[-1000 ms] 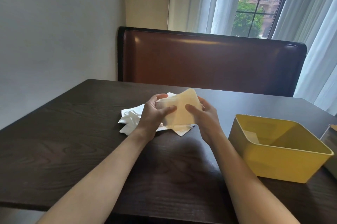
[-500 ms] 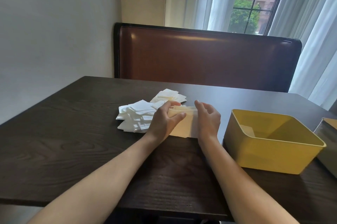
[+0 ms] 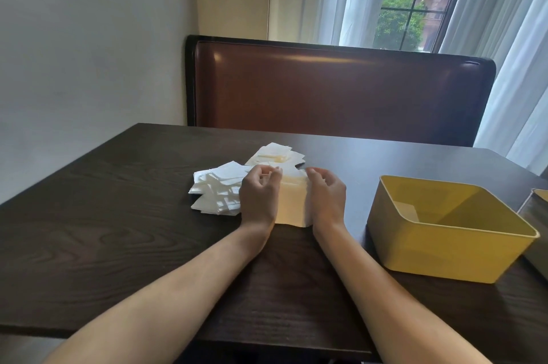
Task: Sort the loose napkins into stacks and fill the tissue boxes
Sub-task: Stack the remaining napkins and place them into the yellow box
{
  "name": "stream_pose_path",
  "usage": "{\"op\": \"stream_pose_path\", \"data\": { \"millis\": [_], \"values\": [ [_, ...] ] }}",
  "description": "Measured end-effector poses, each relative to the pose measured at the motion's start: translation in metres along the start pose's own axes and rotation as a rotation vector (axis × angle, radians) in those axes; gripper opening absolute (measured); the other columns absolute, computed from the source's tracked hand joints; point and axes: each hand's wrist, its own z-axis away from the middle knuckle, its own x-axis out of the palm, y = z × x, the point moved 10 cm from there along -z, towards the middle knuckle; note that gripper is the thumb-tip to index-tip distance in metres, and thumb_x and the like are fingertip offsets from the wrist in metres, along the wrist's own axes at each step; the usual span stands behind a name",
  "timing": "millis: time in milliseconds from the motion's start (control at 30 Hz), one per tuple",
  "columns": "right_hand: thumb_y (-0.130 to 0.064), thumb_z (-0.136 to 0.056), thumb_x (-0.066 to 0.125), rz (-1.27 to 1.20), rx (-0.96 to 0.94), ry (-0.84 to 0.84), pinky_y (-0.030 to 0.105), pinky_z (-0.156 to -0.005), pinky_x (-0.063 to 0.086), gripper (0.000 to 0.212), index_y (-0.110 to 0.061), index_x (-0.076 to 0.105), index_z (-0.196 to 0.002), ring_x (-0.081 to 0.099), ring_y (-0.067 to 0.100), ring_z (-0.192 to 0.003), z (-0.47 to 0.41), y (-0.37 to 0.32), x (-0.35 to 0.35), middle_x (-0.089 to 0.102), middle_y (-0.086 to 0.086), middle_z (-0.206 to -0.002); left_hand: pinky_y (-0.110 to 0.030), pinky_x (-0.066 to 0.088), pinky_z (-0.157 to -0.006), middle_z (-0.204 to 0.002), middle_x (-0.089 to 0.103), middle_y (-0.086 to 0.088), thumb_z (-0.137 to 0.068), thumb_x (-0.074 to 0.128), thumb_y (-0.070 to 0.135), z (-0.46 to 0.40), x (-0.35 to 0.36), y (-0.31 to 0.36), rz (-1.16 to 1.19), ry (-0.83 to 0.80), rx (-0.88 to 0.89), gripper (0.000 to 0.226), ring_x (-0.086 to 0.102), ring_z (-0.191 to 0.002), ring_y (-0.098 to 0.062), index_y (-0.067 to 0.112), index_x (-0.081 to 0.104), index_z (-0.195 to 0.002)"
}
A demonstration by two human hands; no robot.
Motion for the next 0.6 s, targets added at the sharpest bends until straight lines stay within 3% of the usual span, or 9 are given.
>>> {"op": "stream_pose_path", "data": {
  "millis": [100,233,300,433,533,600],
  "values": [
    [-0.024,-0.096,0.052,0.01,0.044,0.025,0.042,-0.091,0.056,0.014,-0.033,0.062,-0.098,0.062,0.015,-0.098,-0.001,0.006,-0.005,0.066,-0.007,-0.1,-0.025,0.04,-0.065,-0.078,0.062,0.007,-0.093,0.057,0.016,-0.001,-0.008,-0.003,0.015,0.071,-0.024,0.012,0.055,-0.072,-0.011,0.022,0.067,-0.092],
    [-0.031,-0.098,0.051,-0.018,0.036,0.014,0.037,-0.088,0.055,0.021,-0.021,0.066,-0.109,0.064,0.017,-0.099,0.002,-0.001,-0.003,0.068,-0.004,-0.101,-0.025,0.042,-0.07,-0.082,0.064,0.008,-0.093,0.058,0.031,0.003,-0.004,0.003,0.059,0.038,-0.015,0.013,0.056,-0.076,-0.008,0.022,0.068,-0.093],
    [-0.029,-0.098,0.053,0.003,0.012,-0.009,0.037,-0.088,0.055,0.023,-0.018,0.067,-0.113,0.064,0.018,-0.101,0.004,-0.004,0.001,0.068,-0.003,-0.103,-0.02,0.042,-0.069,-0.084,0.065,0.01,-0.095,0.061,0.027,0.004,-0.003,0.004,0.044,0.044,-0.008,0.008,0.058,-0.078,-0.004,0.025,0.067,-0.09],
    [-0.024,-0.098,0.049,0.035,0.037,-0.01,0.037,-0.087,0.056,0.02,-0.023,0.067,-0.107,0.063,0.016,-0.098,0.003,0.002,-0.001,0.067,-0.006,-0.101,-0.027,0.043,-0.067,-0.082,0.065,0.007,-0.093,0.049,0.012,0.0,-0.01,-0.001,0.043,0.086,-0.027,0.025,0.055,-0.073,-0.013,0.028,0.068,-0.09],
    [-0.028,-0.099,0.051,0.031,0.022,-0.046,0.03,-0.08,0.052,0.023,-0.017,0.07,-0.105,0.062,0.015,-0.097,0.003,-0.002,0.003,0.067,-0.008,-0.096,-0.026,0.043,-0.067,-0.08,0.065,0.006,-0.095,0.054,0.022,0.001,-0.004,-0.001,0.078,0.043,-0.043,0.017,0.055,-0.071,-0.011,0.024,0.071,-0.095],
    [-0.028,-0.099,0.052,0.038,-0.001,-0.075,0.034,-0.084,0.053,0.023,-0.018,0.073,-0.101,0.063,0.016,-0.097,0.006,-0.005,0.01,0.068,-0.008,-0.095,-0.023,0.042,-0.067,-0.081,0.065,0.008,-0.095,0.059,0.021,0.002,-0.005,0.002,0.028,0.059,-0.024,0.013,0.057,-0.074,-0.01,0.02,0.072,-0.097]
  ]
}}
